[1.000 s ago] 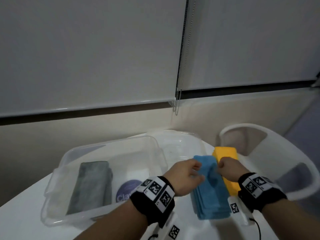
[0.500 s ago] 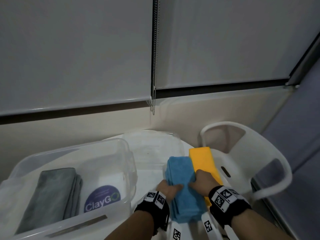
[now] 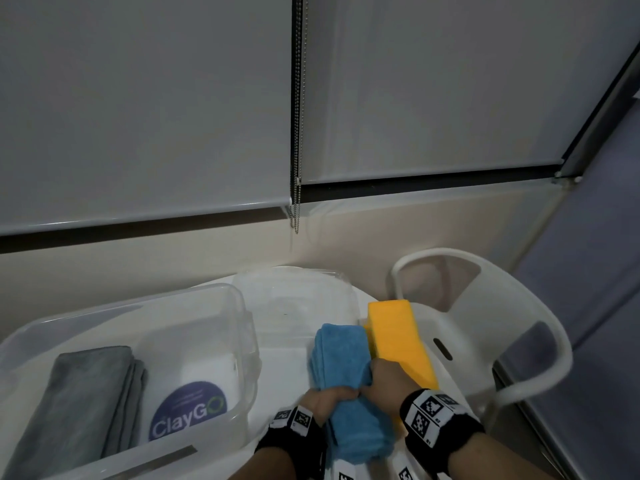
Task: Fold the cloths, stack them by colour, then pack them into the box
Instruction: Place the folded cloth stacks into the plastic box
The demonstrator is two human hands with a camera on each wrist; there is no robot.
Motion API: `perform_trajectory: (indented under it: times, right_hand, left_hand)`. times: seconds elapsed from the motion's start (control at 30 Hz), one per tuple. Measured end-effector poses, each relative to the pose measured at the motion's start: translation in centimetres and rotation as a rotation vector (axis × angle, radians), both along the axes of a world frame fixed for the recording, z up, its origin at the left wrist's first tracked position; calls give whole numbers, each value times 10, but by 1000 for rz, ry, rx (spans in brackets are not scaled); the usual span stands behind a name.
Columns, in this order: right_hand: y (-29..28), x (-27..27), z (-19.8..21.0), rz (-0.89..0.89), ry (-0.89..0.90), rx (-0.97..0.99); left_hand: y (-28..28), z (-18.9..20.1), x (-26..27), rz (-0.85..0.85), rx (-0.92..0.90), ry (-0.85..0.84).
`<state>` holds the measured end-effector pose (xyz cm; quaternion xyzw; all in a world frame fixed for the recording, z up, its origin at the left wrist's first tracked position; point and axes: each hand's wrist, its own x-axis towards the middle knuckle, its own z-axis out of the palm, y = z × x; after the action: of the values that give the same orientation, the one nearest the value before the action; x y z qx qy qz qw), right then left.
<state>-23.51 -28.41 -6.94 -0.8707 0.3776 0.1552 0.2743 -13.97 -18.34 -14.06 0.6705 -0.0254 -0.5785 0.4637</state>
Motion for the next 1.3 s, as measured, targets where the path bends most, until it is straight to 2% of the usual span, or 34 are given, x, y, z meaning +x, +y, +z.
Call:
perform_trajectory:
  times: [0.17,0.27,0.4,0.47,0.53,0.6,0.73,1.0,1.1,1.23,1.3]
  right_hand:
    - [23,11,-8,56,-60,55]
    - [39,16,-12,72,-28,39]
    - [47,22,-19,8,-43,84]
    - [48,22,-16,-27,-40,81]
    - [49,21,-17,-36,-32,57]
    - [49,18,-20,-75,-41,68]
    - [46,14,-25,-107,-58,123]
    - [42,3,-29,-209,-250,284]
    - [41,-1,-29,-309,-382,435]
    - [42,-7,-23,-503,-519,730]
    - [41,-11,-19,-519,-559,840]
  left_hand:
    - [32,1,18,88,4,-66]
    - [45,-9,21,69,6,-148]
    - [41,-32,23,-60,145,-502]
    - [43,-11,14,-139,232,-689]
    - [44,4,8,-179,263,-781]
    - [46,6,8,-167,224,-756]
    - [53,5,15,-24,8,-562]
    - [63,11,18,42,-64,-554]
    - [64,19,16,31,-89,-525]
    - [64,33,14,29,-145,-491]
    - [64,43,11,35,-176,-419]
